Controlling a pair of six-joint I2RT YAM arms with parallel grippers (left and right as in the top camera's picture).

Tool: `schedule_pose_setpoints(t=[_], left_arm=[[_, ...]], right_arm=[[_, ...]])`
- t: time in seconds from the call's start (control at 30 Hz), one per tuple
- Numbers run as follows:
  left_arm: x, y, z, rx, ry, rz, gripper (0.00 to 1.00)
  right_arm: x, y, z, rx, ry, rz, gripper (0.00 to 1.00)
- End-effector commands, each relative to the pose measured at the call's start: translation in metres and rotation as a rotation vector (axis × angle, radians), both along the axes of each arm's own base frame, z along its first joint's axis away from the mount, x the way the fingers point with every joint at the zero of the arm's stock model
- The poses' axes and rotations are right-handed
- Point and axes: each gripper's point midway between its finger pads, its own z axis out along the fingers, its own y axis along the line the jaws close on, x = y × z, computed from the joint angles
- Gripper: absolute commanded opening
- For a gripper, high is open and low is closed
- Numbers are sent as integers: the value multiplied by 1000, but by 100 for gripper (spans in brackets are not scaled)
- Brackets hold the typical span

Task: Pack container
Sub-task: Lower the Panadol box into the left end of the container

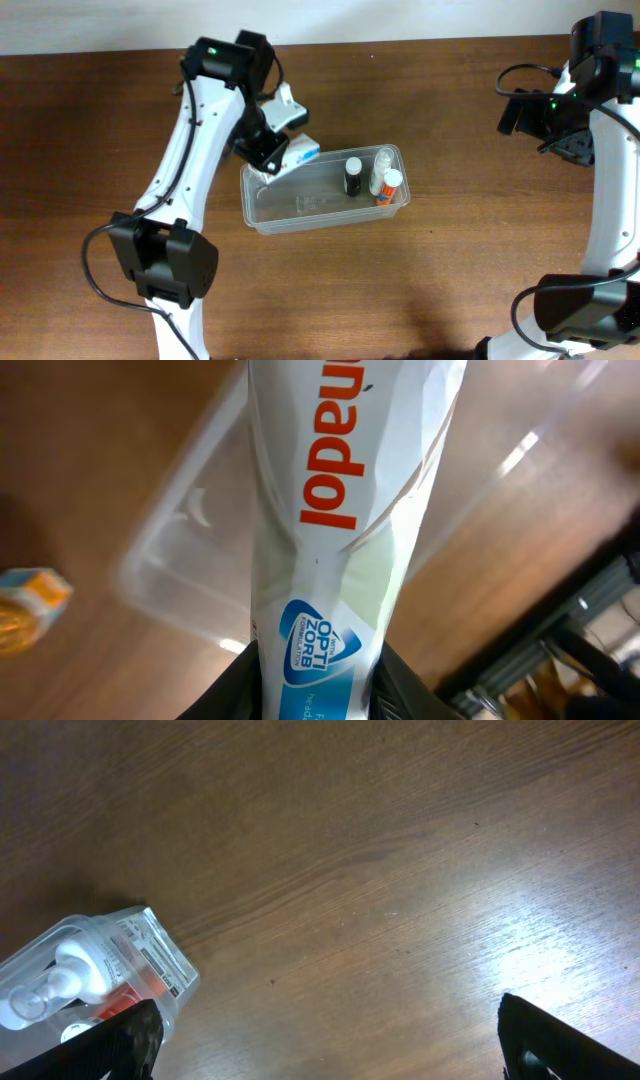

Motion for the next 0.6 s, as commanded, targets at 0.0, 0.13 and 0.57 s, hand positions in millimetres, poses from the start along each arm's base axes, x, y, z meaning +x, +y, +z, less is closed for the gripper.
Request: schedule_pose_setpoints(t=[0.0,0.13,0.57], left_arm=[[-24,-16,2,-66,34,-113,27],[-40,-25,-18,-80,91,-212,28],[-20,-25,-43,-47,8,-238,57]], right_arm=[[0,-2,2,-9,-6,-9,98],[0,-2,2,-9,-6,-9,98],[0,-2,2,-9,-6,-9,98]])
